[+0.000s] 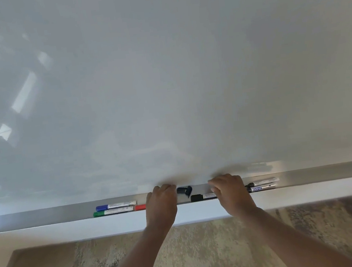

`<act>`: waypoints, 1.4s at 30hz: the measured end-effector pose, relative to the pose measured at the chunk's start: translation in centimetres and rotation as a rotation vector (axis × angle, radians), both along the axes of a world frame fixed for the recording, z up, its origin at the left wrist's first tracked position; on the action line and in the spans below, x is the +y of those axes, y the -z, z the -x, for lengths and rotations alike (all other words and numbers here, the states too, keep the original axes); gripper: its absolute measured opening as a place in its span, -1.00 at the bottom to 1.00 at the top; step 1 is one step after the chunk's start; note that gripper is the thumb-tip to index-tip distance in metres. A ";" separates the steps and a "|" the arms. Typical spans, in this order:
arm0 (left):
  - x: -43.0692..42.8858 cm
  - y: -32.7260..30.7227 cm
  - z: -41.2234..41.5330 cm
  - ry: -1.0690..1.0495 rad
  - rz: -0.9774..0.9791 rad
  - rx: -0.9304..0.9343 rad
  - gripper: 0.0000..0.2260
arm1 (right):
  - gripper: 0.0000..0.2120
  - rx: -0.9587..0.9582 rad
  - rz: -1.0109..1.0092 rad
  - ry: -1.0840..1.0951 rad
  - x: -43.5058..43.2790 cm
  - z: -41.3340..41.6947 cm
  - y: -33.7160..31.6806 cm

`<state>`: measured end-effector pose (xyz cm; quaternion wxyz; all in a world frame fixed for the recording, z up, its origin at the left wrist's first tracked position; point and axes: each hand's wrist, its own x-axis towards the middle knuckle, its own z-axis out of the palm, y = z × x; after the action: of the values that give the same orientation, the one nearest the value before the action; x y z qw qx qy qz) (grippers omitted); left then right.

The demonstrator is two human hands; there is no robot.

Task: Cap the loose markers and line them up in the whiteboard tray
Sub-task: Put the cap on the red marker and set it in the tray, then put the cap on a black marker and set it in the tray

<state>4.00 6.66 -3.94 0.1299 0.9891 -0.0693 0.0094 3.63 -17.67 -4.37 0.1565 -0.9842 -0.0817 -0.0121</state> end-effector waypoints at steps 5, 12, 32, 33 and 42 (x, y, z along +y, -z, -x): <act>-1.9 1.0 -0.2 0.020 -0.054 0.011 -0.76 | -0.90 0.063 0.064 0.002 -1.9 0.6 0.7; -3.2 2.2 -0.3 -0.022 -0.108 0.039 -0.78 | -0.76 0.162 0.165 -0.129 -2.0 0.8 1.8; -4.2 1.5 0.5 -0.064 0.086 0.013 -0.78 | -0.80 0.215 0.086 -0.112 -2.5 -0.2 1.3; -4.4 1.3 0.6 -0.080 0.179 0.029 -0.80 | -0.81 0.215 0.073 -0.109 -2.6 -0.1 1.1; -4.9 -1.6 1.4 -0.342 0.946 0.283 -0.81 | -0.90 0.174 -0.404 -0.042 -2.9 0.9 -2.9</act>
<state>2.61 1.73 -2.36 0.5672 0.8110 0.1234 -0.0731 2.70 -20.61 -1.52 0.3573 -0.9282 -0.0844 0.0599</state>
